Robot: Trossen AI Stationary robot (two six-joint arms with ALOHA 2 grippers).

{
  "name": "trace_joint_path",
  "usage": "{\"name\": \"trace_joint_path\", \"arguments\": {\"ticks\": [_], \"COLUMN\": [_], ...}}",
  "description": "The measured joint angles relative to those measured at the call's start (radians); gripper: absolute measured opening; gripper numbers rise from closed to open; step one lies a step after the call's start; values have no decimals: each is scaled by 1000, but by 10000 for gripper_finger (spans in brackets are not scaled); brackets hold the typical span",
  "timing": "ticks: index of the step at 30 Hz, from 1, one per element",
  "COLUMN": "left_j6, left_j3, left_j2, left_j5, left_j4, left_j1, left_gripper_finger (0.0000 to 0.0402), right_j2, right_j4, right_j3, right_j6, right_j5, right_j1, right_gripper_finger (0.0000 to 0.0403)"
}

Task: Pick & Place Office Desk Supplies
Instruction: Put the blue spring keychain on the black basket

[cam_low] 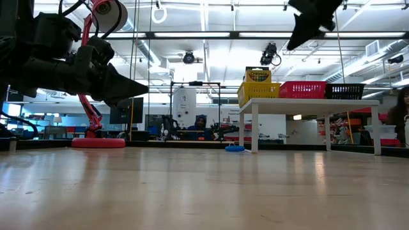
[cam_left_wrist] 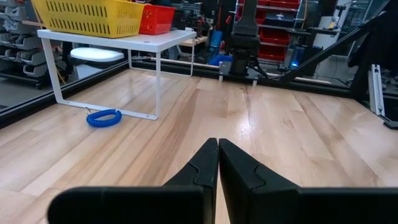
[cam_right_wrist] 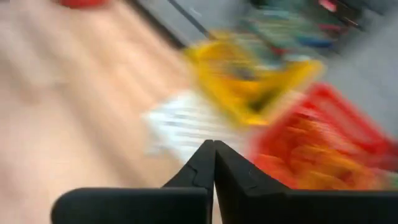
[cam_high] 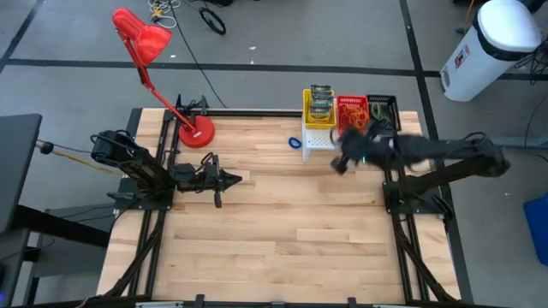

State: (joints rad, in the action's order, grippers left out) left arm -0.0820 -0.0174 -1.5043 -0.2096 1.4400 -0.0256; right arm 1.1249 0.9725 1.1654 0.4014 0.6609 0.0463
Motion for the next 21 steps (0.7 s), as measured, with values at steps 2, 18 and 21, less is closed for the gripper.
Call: {"name": "trace_joint_path", "arguments": {"ticks": [2, 18, 21], "left_j6": [0, -177, -211], "left_j3": [0, -40, -81], "left_j2": [0, 0, 0], "left_j5": [0, -2, 43], "left_j4": [0, 86, 44], "left_j1": [0, 0, 2], "left_gripper_finger": [21, 21, 21], "right_j2": [-28, -31, -31], "right_j4": [-157, -1060, -1074], "right_j3": [-110, -663, -687], "right_j6": [1, -155, -156], "right_j5": [-2, -11, -11], "right_j1": [-85, -351, -356], "right_gripper_finger": [13, 14, 10]}}
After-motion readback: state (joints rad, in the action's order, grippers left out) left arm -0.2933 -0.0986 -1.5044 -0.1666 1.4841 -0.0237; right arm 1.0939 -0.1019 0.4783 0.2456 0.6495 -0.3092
